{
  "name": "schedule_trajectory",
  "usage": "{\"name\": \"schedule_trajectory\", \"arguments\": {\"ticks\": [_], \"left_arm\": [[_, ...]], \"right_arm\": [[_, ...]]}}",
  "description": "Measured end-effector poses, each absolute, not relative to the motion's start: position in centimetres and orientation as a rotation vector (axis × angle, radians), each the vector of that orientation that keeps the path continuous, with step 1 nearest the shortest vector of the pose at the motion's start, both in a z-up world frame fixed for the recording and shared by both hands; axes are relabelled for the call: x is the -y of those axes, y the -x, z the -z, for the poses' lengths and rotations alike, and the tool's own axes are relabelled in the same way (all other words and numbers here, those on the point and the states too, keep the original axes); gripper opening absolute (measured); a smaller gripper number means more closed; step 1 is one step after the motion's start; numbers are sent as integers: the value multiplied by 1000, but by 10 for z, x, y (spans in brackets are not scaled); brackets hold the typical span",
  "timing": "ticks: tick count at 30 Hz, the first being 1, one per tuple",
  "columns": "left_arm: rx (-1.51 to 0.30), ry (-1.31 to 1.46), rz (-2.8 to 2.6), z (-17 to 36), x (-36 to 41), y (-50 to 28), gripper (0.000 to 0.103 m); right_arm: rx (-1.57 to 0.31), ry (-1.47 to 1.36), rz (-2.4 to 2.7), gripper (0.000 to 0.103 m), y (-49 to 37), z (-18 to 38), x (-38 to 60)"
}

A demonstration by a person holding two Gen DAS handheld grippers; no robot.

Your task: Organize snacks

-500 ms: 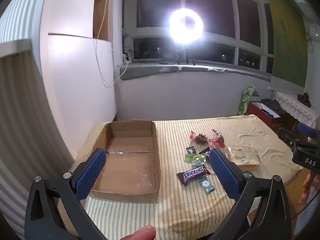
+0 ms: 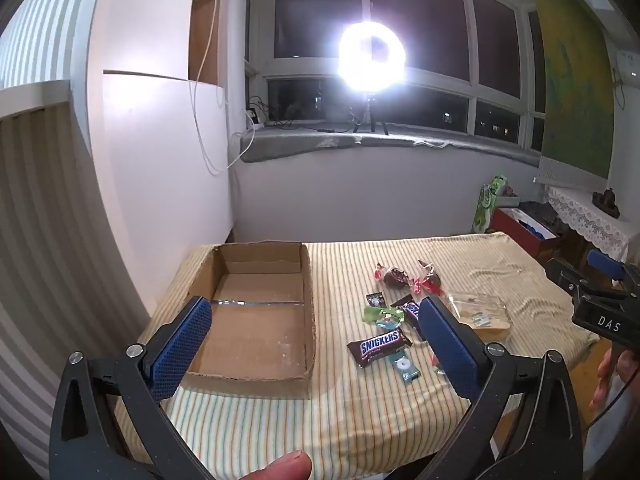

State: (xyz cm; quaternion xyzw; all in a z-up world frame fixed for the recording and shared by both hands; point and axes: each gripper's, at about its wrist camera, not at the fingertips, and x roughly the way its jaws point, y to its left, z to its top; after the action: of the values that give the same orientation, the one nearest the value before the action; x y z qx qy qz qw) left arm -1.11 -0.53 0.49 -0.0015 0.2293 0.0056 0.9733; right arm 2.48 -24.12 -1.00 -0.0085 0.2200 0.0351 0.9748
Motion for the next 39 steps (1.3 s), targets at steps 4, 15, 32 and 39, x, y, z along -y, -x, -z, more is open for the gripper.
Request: {"name": "schedule_trajectory", "arguments": {"ticks": [4,15,32,39], "left_arm": [[-464,13,-19,-10,1,16,103],[-472,14,-11,-11,1,16,103],[-468,15,-7,-10,-1,14,103],[-468,13,-5,-10,0,13,103]], "right_arm": [[-446,21,-68,103,-26,10,240],[-449,25,-77,103,-27,11,238],[-446,25,-78,103,-27,10,237],[-445,25,-78,103,-27,10,237]]}}
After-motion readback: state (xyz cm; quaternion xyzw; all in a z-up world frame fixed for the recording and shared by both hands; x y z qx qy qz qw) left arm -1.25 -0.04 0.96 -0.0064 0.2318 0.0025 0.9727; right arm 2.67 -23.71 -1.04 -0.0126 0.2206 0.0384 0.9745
